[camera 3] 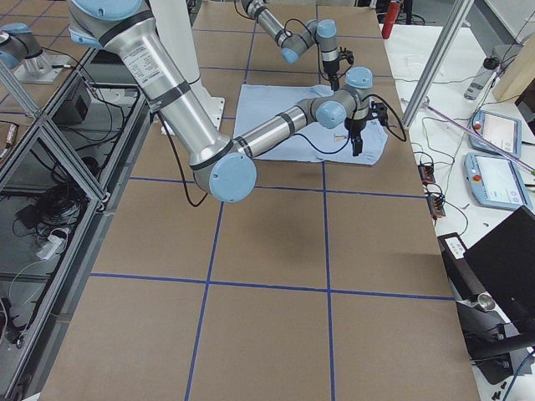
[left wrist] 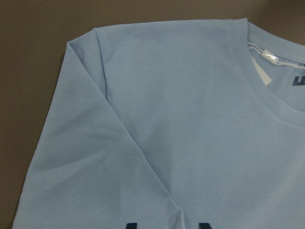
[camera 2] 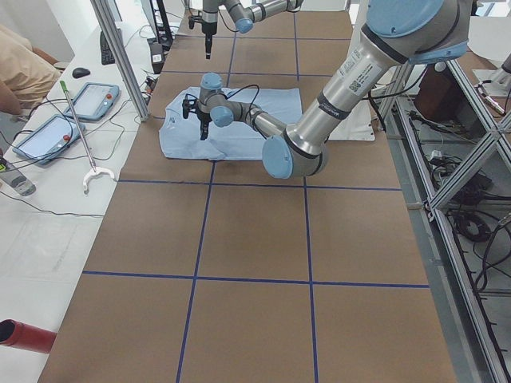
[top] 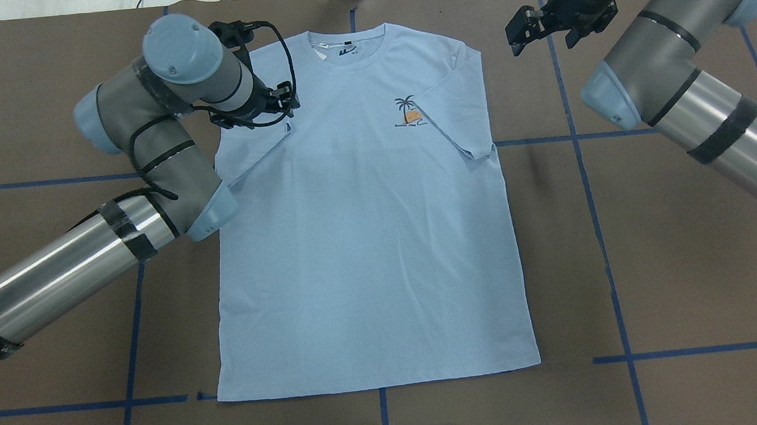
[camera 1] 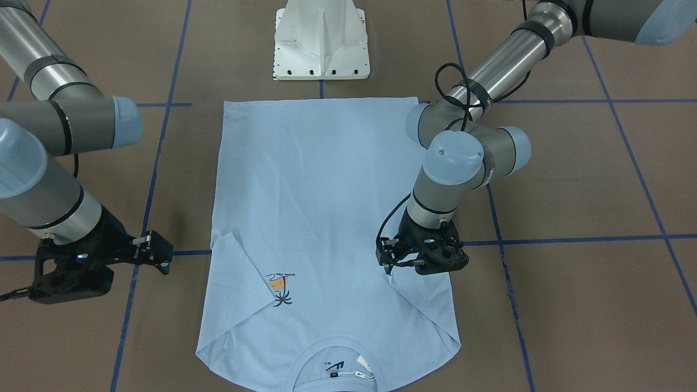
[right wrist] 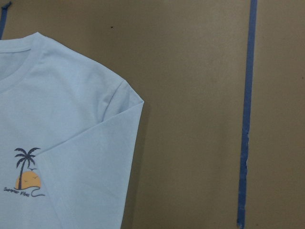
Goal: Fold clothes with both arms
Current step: 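Move both grippers down to the shirt's hem corners nearest the robot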
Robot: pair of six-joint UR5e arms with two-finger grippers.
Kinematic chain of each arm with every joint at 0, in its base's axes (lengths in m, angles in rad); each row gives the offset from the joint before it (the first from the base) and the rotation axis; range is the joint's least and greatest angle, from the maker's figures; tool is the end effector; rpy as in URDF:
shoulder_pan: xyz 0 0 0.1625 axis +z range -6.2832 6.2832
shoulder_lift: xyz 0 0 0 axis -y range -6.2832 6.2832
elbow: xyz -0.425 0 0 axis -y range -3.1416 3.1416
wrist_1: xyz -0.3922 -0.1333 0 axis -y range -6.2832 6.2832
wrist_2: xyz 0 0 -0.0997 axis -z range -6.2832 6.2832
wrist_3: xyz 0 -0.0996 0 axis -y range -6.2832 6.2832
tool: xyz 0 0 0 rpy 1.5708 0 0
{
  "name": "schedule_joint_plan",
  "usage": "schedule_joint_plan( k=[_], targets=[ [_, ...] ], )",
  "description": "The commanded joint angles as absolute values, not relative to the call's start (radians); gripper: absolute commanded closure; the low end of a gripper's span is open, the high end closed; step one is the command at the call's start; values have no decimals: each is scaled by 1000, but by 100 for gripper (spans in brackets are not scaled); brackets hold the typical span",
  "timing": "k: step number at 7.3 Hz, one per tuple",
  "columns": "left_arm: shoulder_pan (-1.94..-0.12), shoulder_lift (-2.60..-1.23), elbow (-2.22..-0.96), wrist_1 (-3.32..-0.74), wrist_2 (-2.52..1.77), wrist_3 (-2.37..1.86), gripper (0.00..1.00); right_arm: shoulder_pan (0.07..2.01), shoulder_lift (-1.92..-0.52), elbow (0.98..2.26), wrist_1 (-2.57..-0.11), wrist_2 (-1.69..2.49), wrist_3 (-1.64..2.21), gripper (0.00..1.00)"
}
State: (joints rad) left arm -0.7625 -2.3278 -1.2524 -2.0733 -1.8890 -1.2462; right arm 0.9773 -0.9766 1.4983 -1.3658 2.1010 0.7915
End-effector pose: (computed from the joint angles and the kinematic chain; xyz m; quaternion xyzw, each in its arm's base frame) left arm 0.4950 -0.6141 0.2800 0.1107 0.4562 -0.1210 0.8747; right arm -0.3281 -0.6346 0.3172 0.1076 -0.4075 -0.0035 0.9068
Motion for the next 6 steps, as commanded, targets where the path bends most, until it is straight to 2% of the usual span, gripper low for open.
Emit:
schedule_joint_plan(
  k=[1,4,6],
  targets=[
    [-759,-2159,-1496,-2069,-1946,-1243,0,826,-1124,1752,-1358,1990,1014,0],
    [-639,-1882,-1853,-2065,-1937,-1265,0,535,-1401,2137,-1356,1790,1421,0],
    [-504,-1678,-2068,-2069,-1845,-1417,0,302,-1482,2216,-1335,1570,1604,0]
  ],
)
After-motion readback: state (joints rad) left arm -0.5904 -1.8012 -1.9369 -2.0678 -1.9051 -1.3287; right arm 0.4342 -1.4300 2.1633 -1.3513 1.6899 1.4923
